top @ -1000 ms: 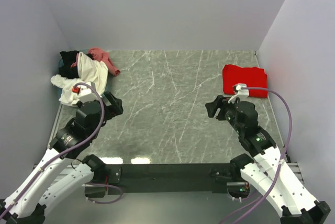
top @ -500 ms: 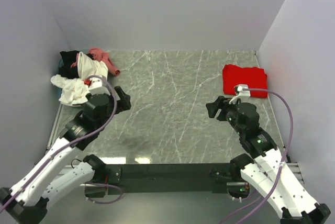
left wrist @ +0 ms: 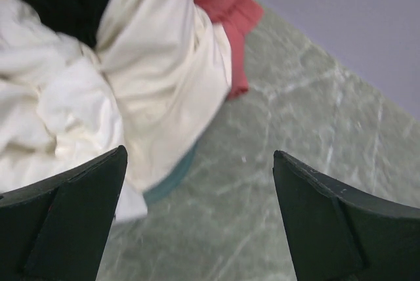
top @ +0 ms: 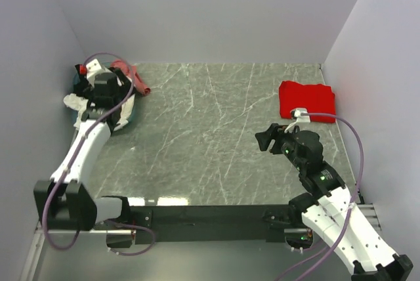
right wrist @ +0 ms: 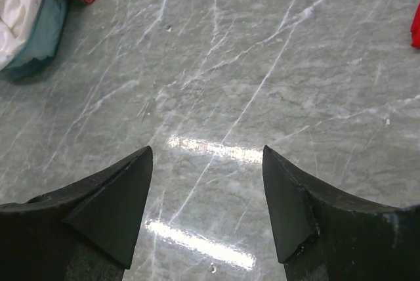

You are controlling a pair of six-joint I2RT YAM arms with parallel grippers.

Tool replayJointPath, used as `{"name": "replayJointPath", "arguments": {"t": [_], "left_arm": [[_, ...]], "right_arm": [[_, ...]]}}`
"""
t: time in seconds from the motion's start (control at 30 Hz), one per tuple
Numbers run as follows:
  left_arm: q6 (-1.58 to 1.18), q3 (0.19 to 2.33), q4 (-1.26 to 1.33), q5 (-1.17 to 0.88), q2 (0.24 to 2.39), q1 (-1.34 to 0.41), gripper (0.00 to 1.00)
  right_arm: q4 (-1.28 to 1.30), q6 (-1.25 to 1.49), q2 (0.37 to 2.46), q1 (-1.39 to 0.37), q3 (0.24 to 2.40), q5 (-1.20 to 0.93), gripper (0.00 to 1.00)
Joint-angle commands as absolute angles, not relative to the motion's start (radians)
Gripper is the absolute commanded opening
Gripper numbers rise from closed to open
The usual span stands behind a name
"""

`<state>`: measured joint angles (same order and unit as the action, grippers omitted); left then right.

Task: Fold and stack the t-shirts
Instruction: Grab the tshirt from the pile

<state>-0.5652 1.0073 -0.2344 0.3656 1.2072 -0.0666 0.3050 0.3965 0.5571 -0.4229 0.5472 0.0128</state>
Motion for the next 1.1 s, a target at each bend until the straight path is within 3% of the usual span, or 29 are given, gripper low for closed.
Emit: {"name": "replayJointPath", "arguments": {"t": [0.0, 0.33, 0.77, 0.97, 1.07], "left_arm": [[-0.532, 1.141, -0.133, 0.434, 1.353, -0.034, 0.99], [-0.491, 1.287, -0.127, 0.554, 1.578, 0.021, 0.99], [-0.491, 1.321, -0.089, 0.525, 1.738, 0.095, 0.99], [-0.465, 1.391, -0.084, 0.482, 1.819, 0.106, 0.77], [-0.456, 1.448, -0.116, 0.463, 1.844, 0.109, 0.44]], "right_arm": [[0.236, 0.400, 0.551, -0.425, 0.532, -0.032, 0.75], [0.224, 0.391, 0.552, -0.426, 0.508, -0.041, 0.74], [0.250, 0.376, 0.557, -0.425, 0.520, -0.011, 0.74], [0.248, 0.370, 0.581, -0.426, 0.526, -0.011, 0.74], [0.250, 0.367, 0.581, -0.426, 0.529, -0.005, 0.75]]}}
